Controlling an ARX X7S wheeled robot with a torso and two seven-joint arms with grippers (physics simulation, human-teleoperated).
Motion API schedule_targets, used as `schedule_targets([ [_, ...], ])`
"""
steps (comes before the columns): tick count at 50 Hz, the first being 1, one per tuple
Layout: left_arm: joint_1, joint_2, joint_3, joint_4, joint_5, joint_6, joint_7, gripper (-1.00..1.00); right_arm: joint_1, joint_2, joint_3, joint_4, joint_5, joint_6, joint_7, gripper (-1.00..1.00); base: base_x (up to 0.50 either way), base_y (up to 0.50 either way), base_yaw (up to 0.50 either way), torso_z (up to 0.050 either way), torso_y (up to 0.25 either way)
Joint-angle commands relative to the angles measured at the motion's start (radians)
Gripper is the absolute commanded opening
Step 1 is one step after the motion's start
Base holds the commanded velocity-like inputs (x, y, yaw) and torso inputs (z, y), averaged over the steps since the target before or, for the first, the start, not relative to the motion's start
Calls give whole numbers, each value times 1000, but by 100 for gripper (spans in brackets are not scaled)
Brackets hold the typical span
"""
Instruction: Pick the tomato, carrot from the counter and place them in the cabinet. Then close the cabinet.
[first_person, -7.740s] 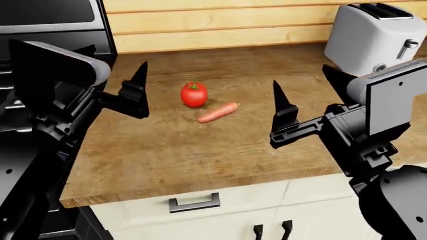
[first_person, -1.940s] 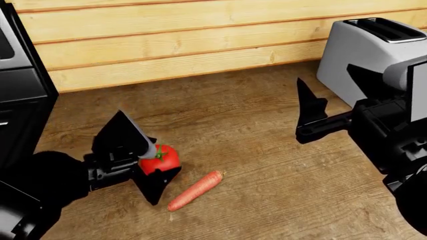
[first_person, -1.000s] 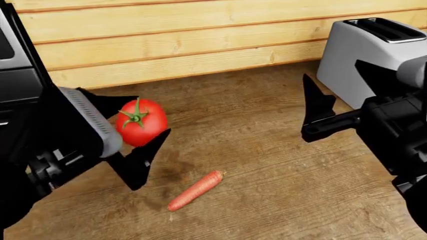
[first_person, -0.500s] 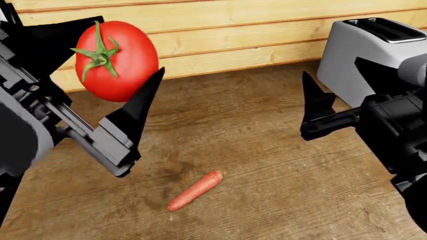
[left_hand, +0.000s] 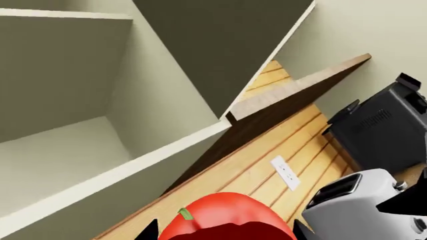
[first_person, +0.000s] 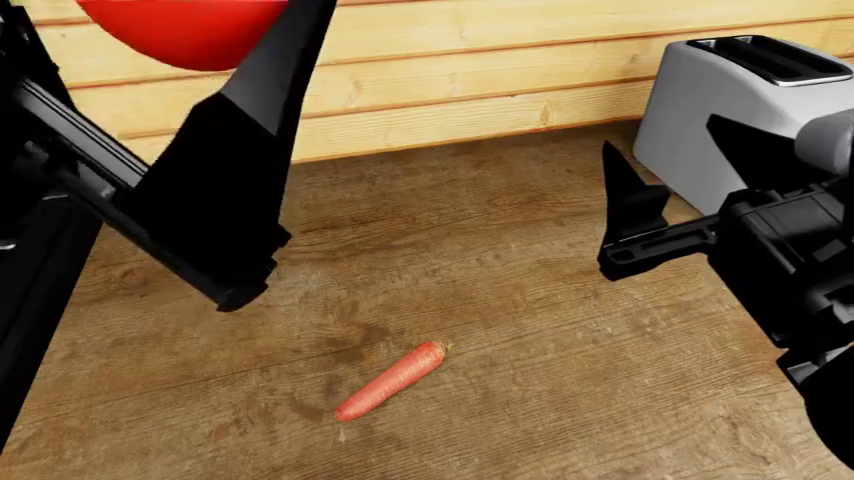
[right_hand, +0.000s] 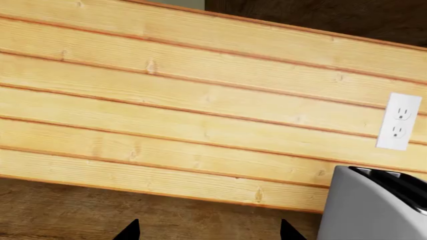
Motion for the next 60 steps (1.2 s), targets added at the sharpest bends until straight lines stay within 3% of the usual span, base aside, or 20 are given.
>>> schedule_targets([
  [1, -159, 31, 93, -47, 74, -9, -70, -100, -13, 0, -10, 4, -17, -21, -9, 100, 0, 0, 0, 0, 0],
  [12, -236, 76, 200, -107, 269, 33, -61, -100, -31, 3, -13, 8, -31, -41, -19, 100, 0, 0, 0, 0, 0],
  [23, -284, 74, 404, -308, 597, 198, 13, -100, -34, 4, -21, 11, -35, -50, -20, 100, 0, 0, 0, 0, 1],
  [45, -407, 108, 544, -660, 831, 409, 109, -100, -38, 13, -30, 14, -29, -56, -15, 100, 0, 0, 0, 0, 0],
  [60, -463, 148, 580, -924, 951, 507, 96, -100, -52, 14, -55, 29, -62, -81, -34, 100, 0, 0, 0, 0, 0],
])
